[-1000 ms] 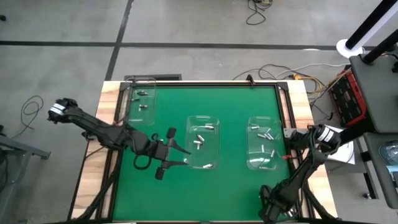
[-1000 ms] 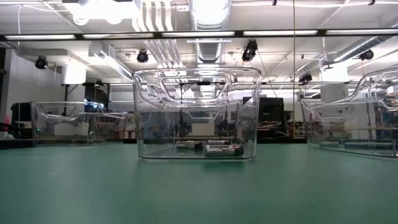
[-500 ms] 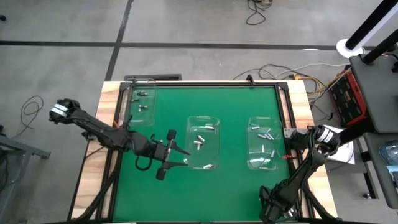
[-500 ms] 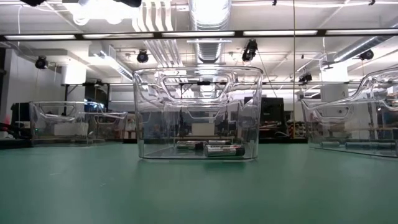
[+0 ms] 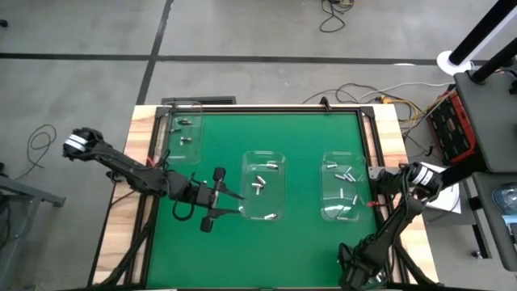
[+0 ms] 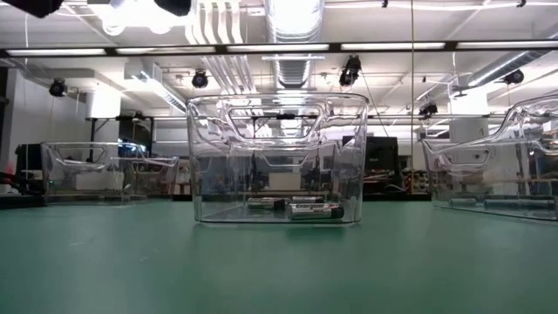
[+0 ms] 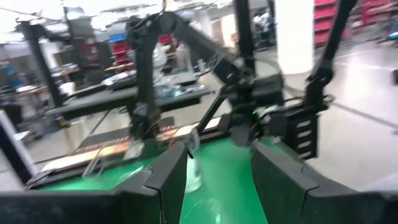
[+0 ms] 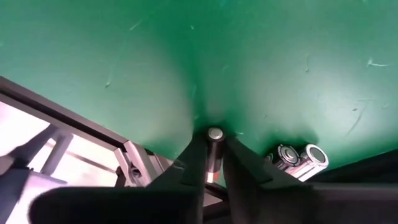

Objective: Sort batteries
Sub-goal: Put the black battery into the left transparent bin

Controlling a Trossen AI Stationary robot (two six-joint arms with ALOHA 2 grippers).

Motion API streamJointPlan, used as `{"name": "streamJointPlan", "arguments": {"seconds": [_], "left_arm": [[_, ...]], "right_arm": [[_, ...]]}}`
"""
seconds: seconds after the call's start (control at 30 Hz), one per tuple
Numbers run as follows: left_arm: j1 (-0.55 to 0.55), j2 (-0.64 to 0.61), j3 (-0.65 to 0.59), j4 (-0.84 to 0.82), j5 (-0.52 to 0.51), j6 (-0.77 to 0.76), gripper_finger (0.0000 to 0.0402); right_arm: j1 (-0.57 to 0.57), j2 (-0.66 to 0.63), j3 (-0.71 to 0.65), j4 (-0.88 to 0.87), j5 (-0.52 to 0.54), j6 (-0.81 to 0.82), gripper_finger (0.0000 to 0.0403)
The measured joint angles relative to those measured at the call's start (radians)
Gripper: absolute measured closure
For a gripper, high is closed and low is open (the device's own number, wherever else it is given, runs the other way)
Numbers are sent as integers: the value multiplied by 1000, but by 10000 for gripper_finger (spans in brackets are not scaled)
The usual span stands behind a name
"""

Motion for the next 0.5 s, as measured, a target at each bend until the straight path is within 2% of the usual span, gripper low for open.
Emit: {"name": "streamJointPlan", "arguments": {"seconds": [0.17,0.37,0.5], "left_arm": [[1,-32,-96,80,-49,-18,245],[0,-28,-213,307,-58,-70,244],[1,-7,-230,325,-108,-124,225]], "right_arm": [[1,-2,62,-115,56,-47,380],[-81,-63,188,-324,304,-199,380],[-169,-124,246,-332,518,-399,380]]}}
